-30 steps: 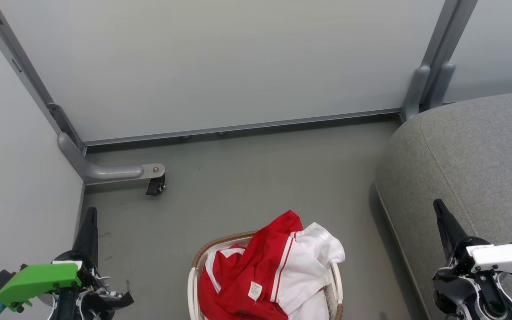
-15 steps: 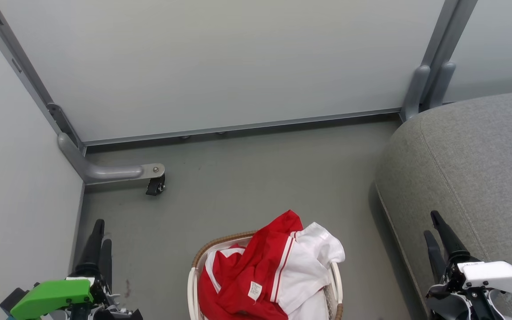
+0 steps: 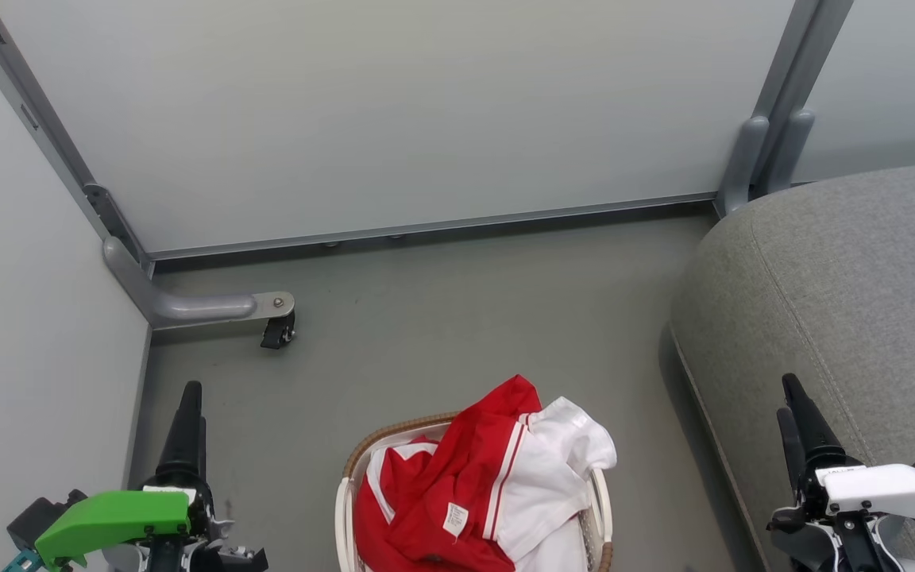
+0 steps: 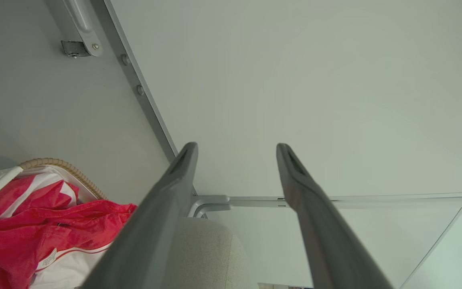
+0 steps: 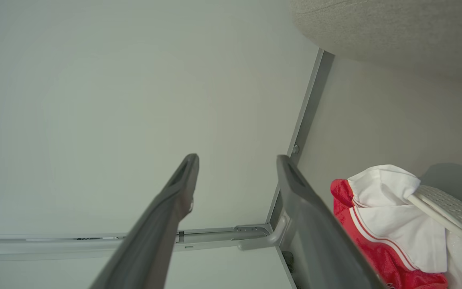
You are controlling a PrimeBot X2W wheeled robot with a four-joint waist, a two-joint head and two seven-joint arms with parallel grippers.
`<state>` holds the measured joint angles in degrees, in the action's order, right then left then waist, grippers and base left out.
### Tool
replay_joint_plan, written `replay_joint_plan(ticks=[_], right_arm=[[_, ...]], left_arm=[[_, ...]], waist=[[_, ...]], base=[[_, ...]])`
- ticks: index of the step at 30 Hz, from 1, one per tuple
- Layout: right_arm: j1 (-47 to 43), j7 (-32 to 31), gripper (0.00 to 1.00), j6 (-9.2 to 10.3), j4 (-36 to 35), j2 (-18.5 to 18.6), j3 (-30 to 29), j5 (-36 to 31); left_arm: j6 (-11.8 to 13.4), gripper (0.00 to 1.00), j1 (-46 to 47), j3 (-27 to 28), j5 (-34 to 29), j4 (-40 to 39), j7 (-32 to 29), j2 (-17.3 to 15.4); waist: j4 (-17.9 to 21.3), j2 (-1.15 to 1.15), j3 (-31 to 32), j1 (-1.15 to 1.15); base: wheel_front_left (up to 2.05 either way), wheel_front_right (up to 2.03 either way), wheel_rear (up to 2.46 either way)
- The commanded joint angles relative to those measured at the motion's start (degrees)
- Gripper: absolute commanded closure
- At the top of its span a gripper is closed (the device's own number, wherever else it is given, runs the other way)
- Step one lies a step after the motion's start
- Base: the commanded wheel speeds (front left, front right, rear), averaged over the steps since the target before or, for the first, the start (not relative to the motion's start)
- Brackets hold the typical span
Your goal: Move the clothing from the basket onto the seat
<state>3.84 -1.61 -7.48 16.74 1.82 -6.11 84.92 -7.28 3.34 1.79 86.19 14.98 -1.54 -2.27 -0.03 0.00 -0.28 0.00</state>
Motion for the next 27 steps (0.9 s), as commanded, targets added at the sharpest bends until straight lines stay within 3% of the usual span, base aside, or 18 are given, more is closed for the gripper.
replay_joint_plan(ticks=[1,16,27], right_arm=[[0.5,0.7,0.0,0.0,-1.7,0.5,-0.3,-2.5],[0.4,4.1,0.0,-0.01,-9.0,0.7,1.8,-27.1],[-0.6,6.3,0.0,-0.01,-8.9,0.8,4.3,-40.4]], left_arm=[[-0.1,0.0,0.9,-0.3,-2.0,-1.5,0.7,-0.3],[0.0,0.0,2.1,-1.6,-20.0,-5.7,4.0,-0.4],[1.3,0.0,0.9,-3.1,-32.8,-6.4,6.2,-0.4]], waist=[[0.0,0.0,0.0,0.0],[-0.2,0.0,-0.3,0.0],[-0.4,0.0,-0.5,0.0]], base=[[0.0,0.0,0.0],[0.0,0.0,0.0],[0.0,0.0,0.0]])
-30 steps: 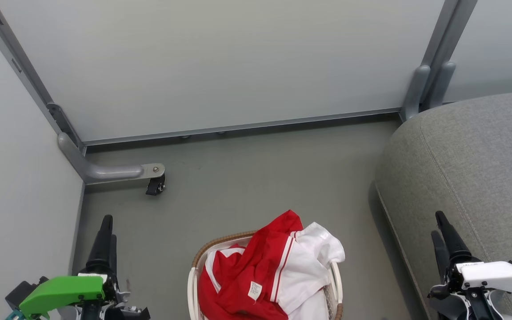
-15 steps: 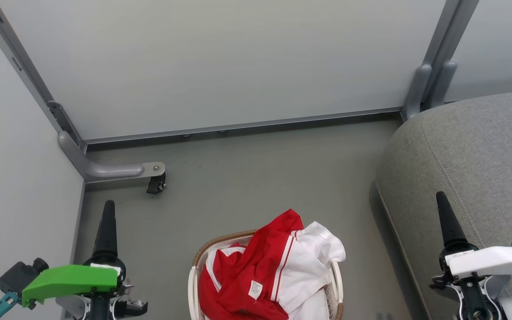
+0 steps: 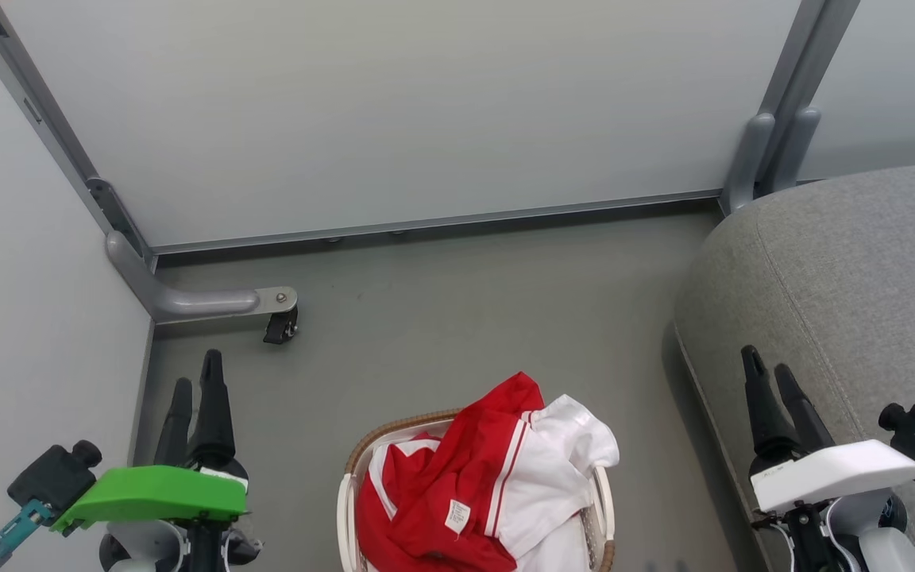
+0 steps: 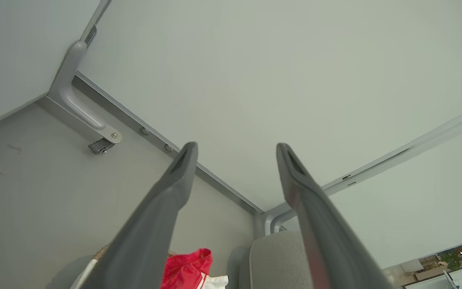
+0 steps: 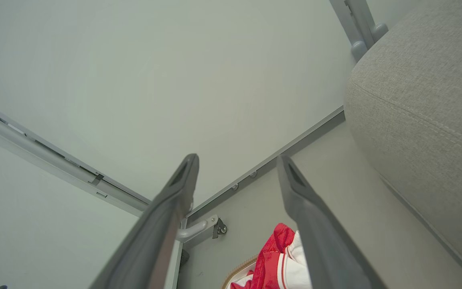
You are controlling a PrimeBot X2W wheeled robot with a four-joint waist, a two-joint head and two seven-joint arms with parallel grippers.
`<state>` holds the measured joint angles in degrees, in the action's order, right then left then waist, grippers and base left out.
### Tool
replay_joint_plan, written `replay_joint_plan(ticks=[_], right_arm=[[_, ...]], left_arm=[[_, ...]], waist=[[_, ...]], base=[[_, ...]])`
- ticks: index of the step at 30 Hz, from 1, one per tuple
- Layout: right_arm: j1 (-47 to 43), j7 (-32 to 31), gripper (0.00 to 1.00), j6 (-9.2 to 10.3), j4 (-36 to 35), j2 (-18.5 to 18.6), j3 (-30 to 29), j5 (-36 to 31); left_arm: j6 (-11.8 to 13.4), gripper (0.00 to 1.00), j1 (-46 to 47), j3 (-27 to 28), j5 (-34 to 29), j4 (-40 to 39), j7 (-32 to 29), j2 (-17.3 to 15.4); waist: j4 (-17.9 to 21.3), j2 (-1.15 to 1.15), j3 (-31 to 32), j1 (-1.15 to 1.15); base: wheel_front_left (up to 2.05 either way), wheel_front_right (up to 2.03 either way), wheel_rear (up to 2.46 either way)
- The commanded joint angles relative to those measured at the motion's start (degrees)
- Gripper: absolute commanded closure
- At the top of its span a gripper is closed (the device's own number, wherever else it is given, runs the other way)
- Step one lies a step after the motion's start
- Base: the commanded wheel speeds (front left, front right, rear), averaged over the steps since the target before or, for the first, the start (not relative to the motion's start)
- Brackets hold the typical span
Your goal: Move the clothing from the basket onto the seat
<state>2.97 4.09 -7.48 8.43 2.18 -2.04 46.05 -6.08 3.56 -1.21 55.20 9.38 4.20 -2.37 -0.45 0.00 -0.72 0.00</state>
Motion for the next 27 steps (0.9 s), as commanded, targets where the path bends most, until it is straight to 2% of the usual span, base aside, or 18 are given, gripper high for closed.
replay_joint_plan(ticks=[1,16,27], right_arm=[[0.1,0.8,0.0,-0.01,-0.5,0.4,0.4,-2.6],[-0.6,3.4,0.0,-0.01,1.3,0.5,2.6,-14.8],[-0.9,5.0,0.0,-0.01,1.5,0.6,3.1,-21.8]], left_arm=[[0.1,0.0,0.4,-0.3,-3.0,-0.8,0.7,-0.4],[0.3,0.0,-1.5,-1.7,-15.4,1.0,3.2,-0.4],[0.4,0.0,-2.1,-2.8,-21.8,2.9,4.9,-0.5]], waist=[[0.0,0.0,0.0,0.0],[-0.2,0.0,-0.3,0.0],[-0.5,0.0,-0.3,0.0]], base=[[0.0,0.0,0.0],[0.0,0.0,0.0],[0.0,0.0,0.0]])
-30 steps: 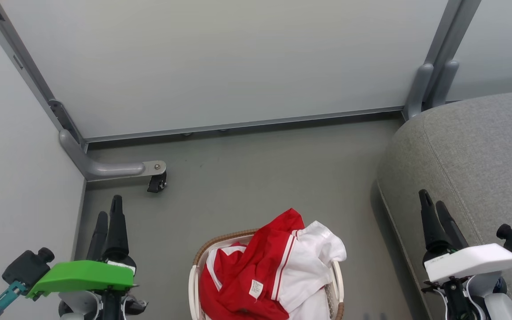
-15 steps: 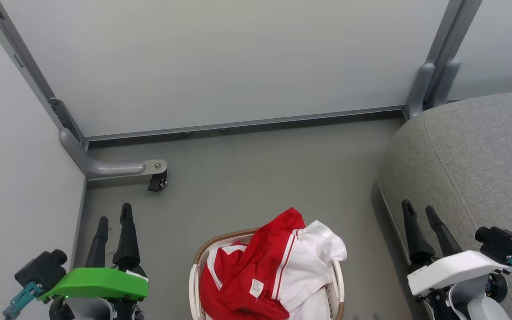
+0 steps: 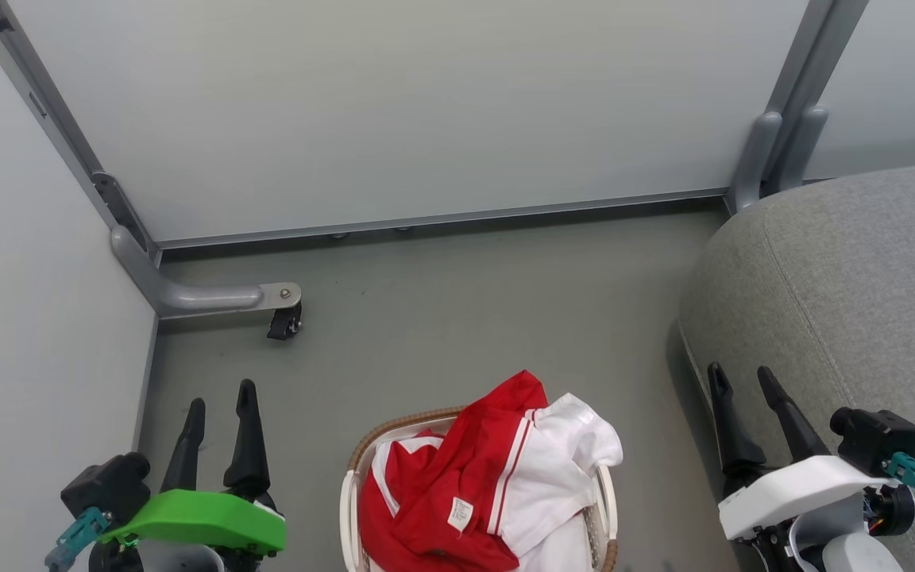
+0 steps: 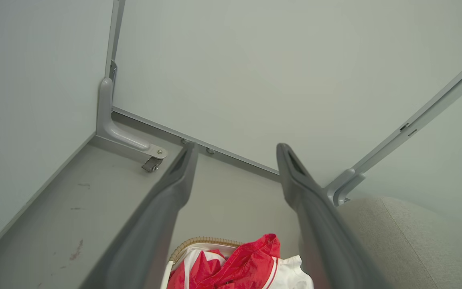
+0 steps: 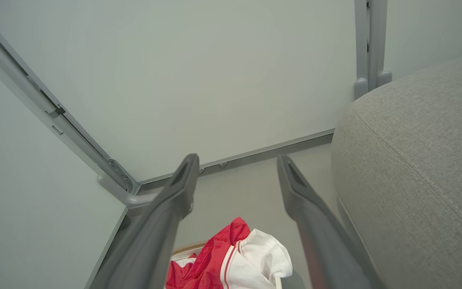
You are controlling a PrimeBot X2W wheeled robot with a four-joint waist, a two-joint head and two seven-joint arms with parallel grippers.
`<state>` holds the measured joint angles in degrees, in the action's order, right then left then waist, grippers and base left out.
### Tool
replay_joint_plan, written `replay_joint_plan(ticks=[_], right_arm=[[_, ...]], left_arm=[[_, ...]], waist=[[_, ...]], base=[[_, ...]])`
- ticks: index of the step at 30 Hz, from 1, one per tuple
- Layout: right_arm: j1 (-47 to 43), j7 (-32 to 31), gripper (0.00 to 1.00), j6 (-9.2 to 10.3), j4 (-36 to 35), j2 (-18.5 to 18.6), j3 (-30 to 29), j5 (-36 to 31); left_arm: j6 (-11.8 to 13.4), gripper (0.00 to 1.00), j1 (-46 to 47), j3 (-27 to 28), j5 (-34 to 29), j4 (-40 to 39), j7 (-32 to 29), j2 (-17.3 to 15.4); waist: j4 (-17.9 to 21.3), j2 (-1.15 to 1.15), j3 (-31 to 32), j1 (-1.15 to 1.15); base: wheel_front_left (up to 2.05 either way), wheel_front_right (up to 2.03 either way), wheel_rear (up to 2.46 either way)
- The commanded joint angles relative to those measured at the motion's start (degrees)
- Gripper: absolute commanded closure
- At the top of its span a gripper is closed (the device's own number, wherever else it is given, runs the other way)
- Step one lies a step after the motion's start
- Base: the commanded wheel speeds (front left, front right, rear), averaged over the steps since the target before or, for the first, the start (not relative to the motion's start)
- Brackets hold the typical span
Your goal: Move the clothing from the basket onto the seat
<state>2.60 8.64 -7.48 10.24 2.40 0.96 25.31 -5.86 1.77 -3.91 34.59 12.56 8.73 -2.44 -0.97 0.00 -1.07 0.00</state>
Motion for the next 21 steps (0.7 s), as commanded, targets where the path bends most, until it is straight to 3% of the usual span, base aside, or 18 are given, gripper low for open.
replay_joint_plan(ticks=[1,21], right_arm=[[-0.6,0.7,0.0,-0.01,-0.3,0.4,0.2,-1.7],[-0.7,3.3,0.0,-0.02,0.3,0.5,1.1,-12.2]], left_arm=[[0.1,0.0,-0.3,-0.3,-1.8,-0.1,0.6,-0.4],[0.0,0.0,-0.7,-1.7,-10.8,2.7,3.2,-0.5]], waist=[[0.0,0.0,0.0,0.0],[-0.6,0.0,-0.1,0.0]], base=[[0.0,0.0,0.0],[0.0,0.0,0.0]])
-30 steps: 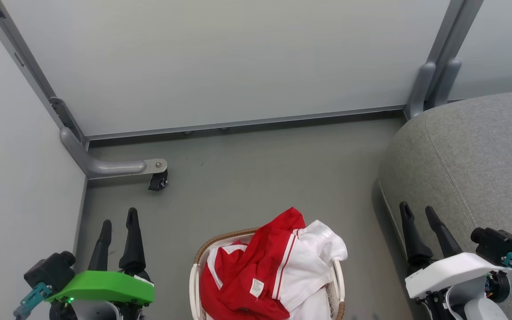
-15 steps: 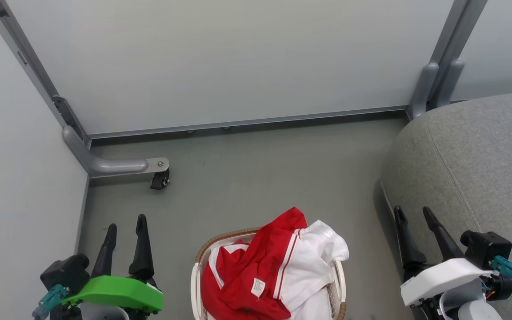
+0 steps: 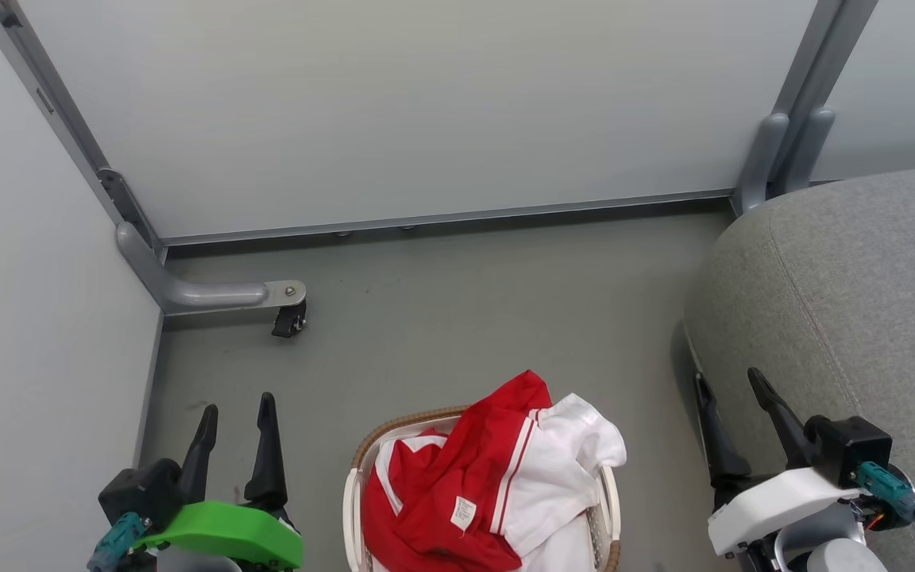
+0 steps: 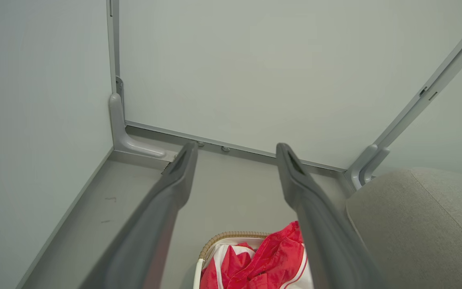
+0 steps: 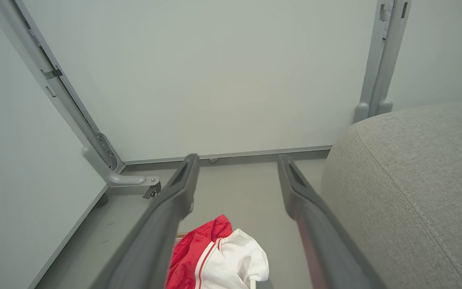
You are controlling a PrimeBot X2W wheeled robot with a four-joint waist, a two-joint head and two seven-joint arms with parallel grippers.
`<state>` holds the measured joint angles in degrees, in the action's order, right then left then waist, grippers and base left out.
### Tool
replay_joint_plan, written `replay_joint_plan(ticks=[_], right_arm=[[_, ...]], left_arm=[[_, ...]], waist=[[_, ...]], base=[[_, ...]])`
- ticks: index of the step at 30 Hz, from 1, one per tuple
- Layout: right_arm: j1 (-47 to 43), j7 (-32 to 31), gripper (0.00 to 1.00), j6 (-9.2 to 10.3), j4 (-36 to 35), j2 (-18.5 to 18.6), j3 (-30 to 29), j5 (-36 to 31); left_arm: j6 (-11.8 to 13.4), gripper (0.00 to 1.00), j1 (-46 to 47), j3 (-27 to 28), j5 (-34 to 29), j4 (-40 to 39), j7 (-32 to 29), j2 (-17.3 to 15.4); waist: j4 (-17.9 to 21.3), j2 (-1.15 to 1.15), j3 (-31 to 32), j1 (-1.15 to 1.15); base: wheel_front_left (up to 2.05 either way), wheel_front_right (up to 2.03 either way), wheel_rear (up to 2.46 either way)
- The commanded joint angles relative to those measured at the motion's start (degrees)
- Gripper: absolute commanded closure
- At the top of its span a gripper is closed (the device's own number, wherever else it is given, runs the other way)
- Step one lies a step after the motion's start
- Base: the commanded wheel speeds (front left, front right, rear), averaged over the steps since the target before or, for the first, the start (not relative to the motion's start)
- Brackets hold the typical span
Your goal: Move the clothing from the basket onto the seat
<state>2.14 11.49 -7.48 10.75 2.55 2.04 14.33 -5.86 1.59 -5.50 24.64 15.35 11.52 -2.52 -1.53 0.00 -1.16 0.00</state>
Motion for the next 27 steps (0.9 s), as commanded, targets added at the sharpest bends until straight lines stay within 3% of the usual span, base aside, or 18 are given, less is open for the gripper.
replay_joint_plan(ticks=[1,27], right_arm=[[-0.2,0.5,0.0,-0.02,-0.2,0.3,0.1,-1.7],[-1.8,3.4,0.0,-0.01,-0.1,0.5,0.4,-13.2]], left_arm=[[0.0,0.0,-0.5,-0.1,-1.2,0.1,0.4,-0.5],[0.0,0.0,-1.3,-1.7,-10.5,3.8,3.4,-0.5]], waist=[[-0.1,0.0,0.0,0.0],[-0.6,0.0,0.3,0.0]], base=[[0.0,0.0,0.0],[0.0,0.0,0.0]])
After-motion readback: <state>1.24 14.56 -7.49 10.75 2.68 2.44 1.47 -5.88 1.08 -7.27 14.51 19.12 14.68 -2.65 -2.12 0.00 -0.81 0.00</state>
